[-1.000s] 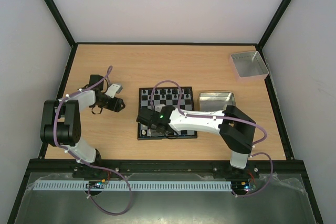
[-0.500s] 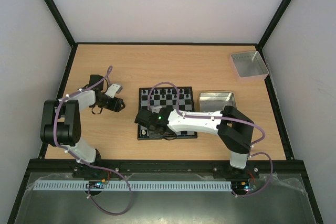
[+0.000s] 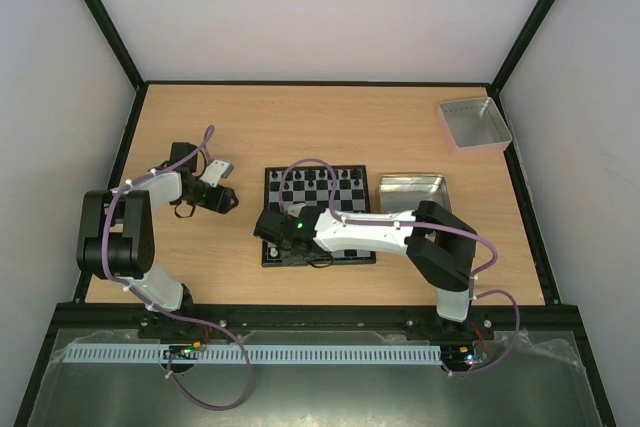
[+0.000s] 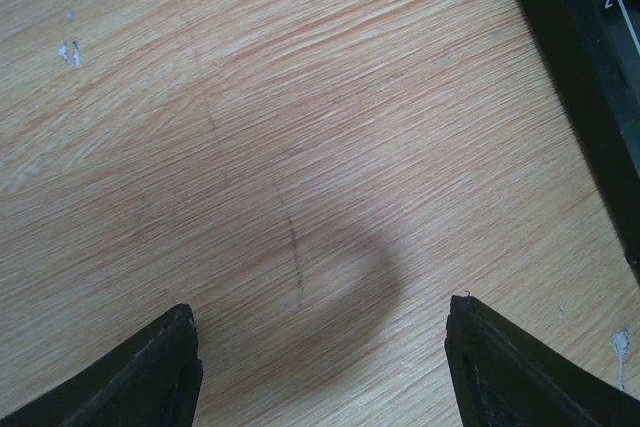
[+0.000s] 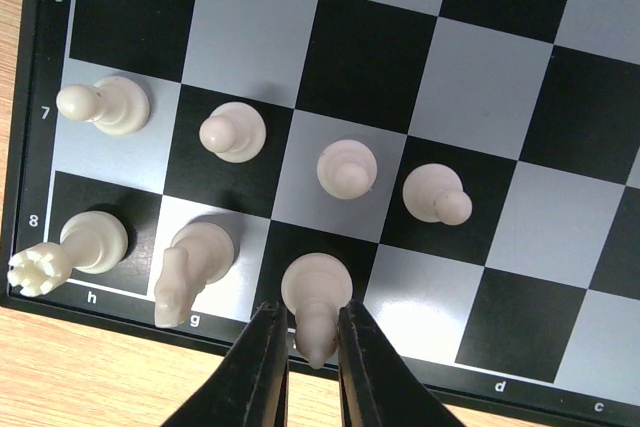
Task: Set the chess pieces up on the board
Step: Place the chess piece on the chessboard.
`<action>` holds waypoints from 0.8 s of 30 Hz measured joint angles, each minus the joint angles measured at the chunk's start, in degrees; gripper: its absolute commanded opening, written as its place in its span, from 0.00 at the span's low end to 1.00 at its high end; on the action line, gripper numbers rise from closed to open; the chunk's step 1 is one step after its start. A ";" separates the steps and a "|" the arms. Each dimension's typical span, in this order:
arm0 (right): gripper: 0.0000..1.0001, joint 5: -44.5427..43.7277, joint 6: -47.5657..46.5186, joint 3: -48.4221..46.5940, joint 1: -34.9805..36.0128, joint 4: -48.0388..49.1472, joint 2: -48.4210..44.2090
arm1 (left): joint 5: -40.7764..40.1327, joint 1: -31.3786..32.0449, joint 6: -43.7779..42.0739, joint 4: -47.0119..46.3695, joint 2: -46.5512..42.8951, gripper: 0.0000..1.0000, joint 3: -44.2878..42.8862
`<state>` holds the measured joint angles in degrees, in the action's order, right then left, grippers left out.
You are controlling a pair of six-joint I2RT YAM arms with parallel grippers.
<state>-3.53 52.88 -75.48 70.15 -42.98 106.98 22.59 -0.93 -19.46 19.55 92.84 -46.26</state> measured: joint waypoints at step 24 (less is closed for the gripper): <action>0.25 -1.01 -0.04 -1.84 0.00 -0.94 -0.07 | 0.02 0.00 0.00 0.00 0.00 0.68 0.00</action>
<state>-4.54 52.84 -77.32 70.15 -43.92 106.91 22.61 -0.93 -19.46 19.55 92.84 -46.26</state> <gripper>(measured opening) 0.247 0.677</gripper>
